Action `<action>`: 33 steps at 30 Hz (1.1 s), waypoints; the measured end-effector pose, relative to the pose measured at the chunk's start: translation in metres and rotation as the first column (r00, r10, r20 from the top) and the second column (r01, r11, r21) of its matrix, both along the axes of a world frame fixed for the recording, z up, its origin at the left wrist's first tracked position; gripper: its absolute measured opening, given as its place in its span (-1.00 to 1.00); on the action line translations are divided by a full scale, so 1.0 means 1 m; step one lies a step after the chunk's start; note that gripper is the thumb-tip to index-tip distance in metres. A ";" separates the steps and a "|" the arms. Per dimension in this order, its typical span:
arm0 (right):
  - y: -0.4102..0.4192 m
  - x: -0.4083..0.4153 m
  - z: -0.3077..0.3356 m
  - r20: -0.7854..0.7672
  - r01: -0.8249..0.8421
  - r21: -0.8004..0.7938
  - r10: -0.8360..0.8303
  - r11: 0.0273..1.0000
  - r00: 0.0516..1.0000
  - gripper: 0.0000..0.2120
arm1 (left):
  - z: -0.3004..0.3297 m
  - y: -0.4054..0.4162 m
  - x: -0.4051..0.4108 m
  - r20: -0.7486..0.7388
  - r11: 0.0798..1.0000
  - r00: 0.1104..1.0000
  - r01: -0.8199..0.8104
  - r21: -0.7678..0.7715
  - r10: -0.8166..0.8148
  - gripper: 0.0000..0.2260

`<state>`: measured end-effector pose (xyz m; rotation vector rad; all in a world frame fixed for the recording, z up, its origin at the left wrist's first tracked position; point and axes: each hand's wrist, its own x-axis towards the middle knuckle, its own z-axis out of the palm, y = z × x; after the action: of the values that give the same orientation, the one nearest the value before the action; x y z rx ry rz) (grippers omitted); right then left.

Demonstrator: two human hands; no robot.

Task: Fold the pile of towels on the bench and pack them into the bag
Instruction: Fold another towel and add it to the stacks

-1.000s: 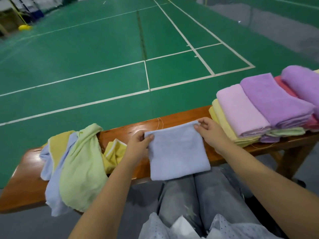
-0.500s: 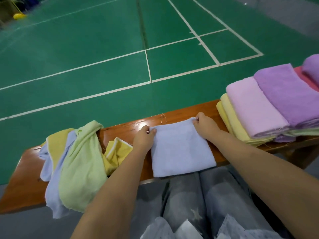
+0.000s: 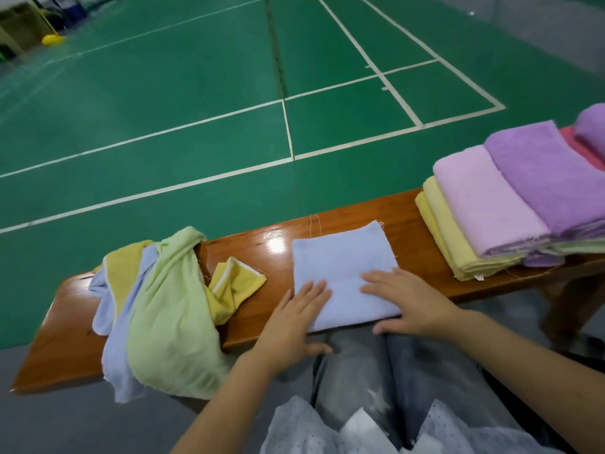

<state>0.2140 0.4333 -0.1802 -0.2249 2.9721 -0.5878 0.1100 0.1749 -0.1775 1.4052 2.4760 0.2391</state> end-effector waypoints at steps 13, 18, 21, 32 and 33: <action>0.003 0.027 -0.017 -0.130 0.132 -0.295 -0.177 0.946 0.976 -0.48 | 0.006 -0.020 0.011 0.285 0.933 0.940 -0.262 0.246 0.188 -0.60; 0.003 0.035 0.020 0.021 0.261 -0.454 -0.283 0.852 0.959 -0.89 | 0.027 -0.024 0.020 0.659 0.763 0.697 -0.579 0.287 0.281 -0.82; 0.002 0.033 0.033 0.028 0.347 -0.508 -0.387 0.788 0.922 -0.84 | 0.036 -0.015 0.019 0.738 0.665 0.575 -0.709 0.235 0.352 -0.87; -0.008 0.021 0.028 0.130 0.468 -0.522 -0.475 0.713 0.870 -0.68 | 0.018 0.013 0.000 0.561 0.541 0.536 -0.822 0.178 0.630 -0.79; -0.008 0.022 0.027 0.152 0.473 -0.534 -0.471 0.701 0.869 -0.65 | 0.017 0.014 -0.001 0.543 0.549 0.547 -0.816 0.178 0.637 -0.79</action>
<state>0.2362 0.4253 -0.1537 0.5329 2.7512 -1.5124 0.1092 0.1888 -0.1606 0.1793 2.5397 1.1826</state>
